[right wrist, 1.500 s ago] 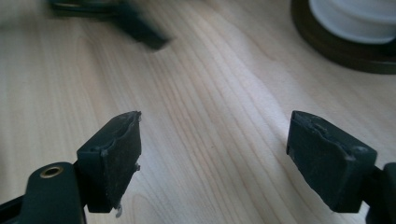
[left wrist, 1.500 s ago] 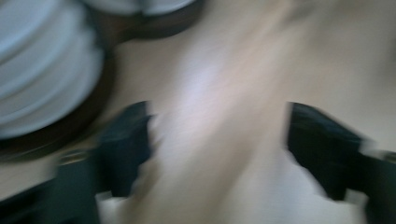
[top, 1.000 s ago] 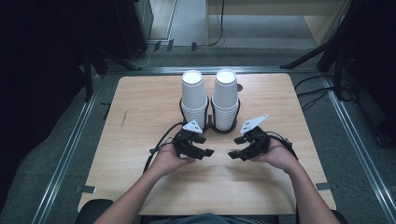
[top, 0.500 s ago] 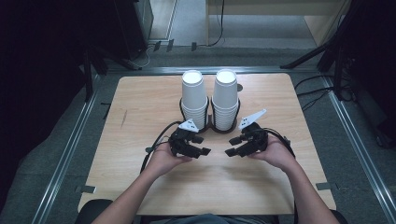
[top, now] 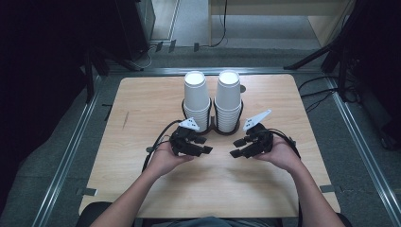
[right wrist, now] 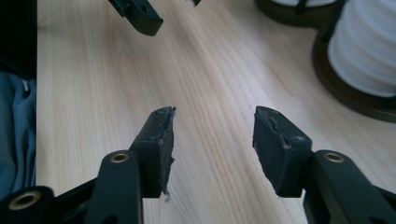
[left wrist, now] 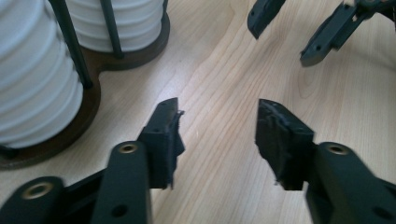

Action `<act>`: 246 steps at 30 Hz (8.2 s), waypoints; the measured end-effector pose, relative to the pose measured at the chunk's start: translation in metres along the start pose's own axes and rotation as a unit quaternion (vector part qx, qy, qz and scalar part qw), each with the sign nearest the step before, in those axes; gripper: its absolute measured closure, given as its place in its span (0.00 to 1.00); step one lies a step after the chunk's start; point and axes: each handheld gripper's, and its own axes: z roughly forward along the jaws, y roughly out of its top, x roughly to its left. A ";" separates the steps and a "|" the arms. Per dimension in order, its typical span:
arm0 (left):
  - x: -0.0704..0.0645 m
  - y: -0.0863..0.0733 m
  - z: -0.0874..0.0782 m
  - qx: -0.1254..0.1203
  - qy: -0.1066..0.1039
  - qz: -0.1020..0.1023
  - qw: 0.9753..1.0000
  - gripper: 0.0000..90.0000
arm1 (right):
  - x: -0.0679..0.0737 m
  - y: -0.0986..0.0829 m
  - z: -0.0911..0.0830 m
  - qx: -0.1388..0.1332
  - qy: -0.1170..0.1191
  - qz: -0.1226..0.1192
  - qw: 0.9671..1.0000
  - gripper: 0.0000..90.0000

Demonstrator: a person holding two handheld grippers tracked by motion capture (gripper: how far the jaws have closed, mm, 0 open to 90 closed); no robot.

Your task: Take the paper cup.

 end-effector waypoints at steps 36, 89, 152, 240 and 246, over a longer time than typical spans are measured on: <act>0.004 0.072 -0.003 -0.015 0.045 -0.011 0.999 0.99 | -0.008 0.041 -0.054 -0.041 -0.075 0.005 0.996 0.42; -0.003 0.097 0.016 -0.029 0.134 -0.034 0.990 0.99 | -0.038 0.164 -0.057 -0.045 -0.153 0.026 0.987 0.16; -0.001 0.094 0.019 -0.023 0.114 -0.036 0.993 0.91 | 0.030 0.197 -0.168 -0.060 -0.156 -0.037 0.985 0.26; 0.007 -0.006 -0.029 -0.013 -0.082 0.028 0.996 0.11 | 0.043 0.039 0.005 -0.022 -0.003 -0.082 0.996 0.25; 0.008 -0.007 -0.023 -0.004 -0.083 0.032 0.996 0.06 | 0.041 0.040 0.009 -0.037 0.005 -0.073 0.997 0.25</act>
